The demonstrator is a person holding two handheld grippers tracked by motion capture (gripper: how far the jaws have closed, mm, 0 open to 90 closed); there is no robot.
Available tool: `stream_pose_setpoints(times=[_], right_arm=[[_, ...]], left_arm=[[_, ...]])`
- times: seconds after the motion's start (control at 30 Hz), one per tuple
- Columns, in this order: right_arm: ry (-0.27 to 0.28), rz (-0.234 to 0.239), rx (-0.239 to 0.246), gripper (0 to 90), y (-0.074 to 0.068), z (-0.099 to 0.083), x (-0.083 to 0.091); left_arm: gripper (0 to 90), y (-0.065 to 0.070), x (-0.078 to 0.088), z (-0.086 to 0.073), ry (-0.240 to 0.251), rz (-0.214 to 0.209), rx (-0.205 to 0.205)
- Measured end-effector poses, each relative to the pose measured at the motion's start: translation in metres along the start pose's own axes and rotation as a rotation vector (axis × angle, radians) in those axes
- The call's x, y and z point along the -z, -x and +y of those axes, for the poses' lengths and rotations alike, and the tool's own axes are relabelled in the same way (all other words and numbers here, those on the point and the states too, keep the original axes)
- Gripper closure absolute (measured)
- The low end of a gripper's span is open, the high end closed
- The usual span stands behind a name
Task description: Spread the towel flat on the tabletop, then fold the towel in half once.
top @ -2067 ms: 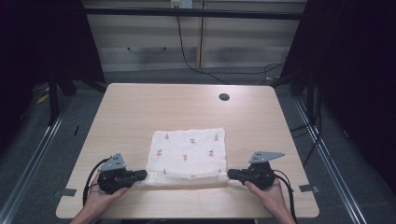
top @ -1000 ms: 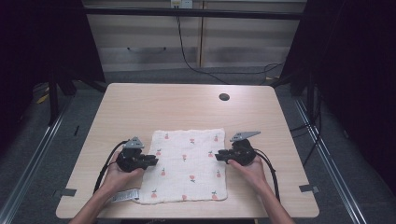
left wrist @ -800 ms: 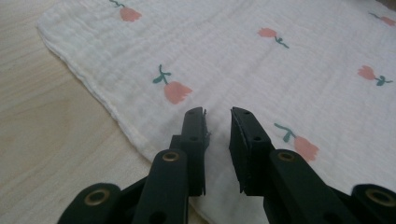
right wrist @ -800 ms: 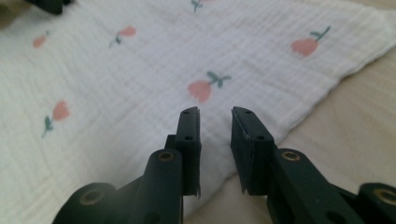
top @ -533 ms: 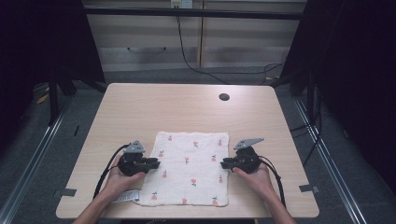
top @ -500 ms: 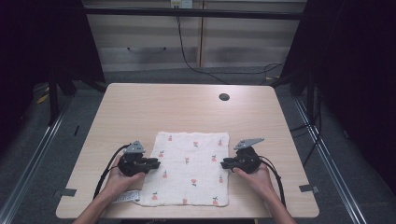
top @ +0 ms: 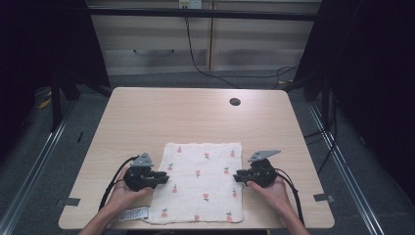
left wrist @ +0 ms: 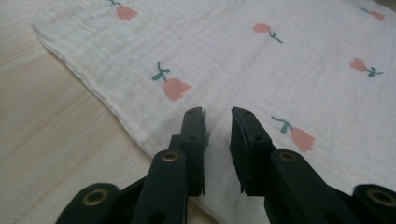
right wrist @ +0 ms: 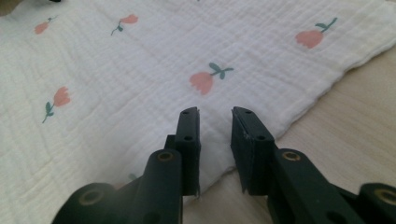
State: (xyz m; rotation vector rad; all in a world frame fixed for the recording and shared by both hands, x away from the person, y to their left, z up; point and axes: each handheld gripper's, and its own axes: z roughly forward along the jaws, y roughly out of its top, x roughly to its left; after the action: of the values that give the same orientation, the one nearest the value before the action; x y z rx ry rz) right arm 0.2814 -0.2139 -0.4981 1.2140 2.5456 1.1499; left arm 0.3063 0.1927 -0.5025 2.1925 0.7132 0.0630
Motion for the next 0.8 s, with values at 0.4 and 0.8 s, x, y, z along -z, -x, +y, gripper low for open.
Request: stream_pose_setpoints(times=[0.4, 0.8], right_arm=[[0.124, -0.102, -0.071, 68.6, 0.048, 0.034, 0.006], [0.116, -0.155, -0.108, 65.2, 0.084, 0.054, -0.021]], left_arm=[[73.4, -0.001, -0.001, 0.001, 0.0, -0.001, 0.001], [74.4, -0.003, -0.001, 0.0, 0.01, -0.01, -0.002]])
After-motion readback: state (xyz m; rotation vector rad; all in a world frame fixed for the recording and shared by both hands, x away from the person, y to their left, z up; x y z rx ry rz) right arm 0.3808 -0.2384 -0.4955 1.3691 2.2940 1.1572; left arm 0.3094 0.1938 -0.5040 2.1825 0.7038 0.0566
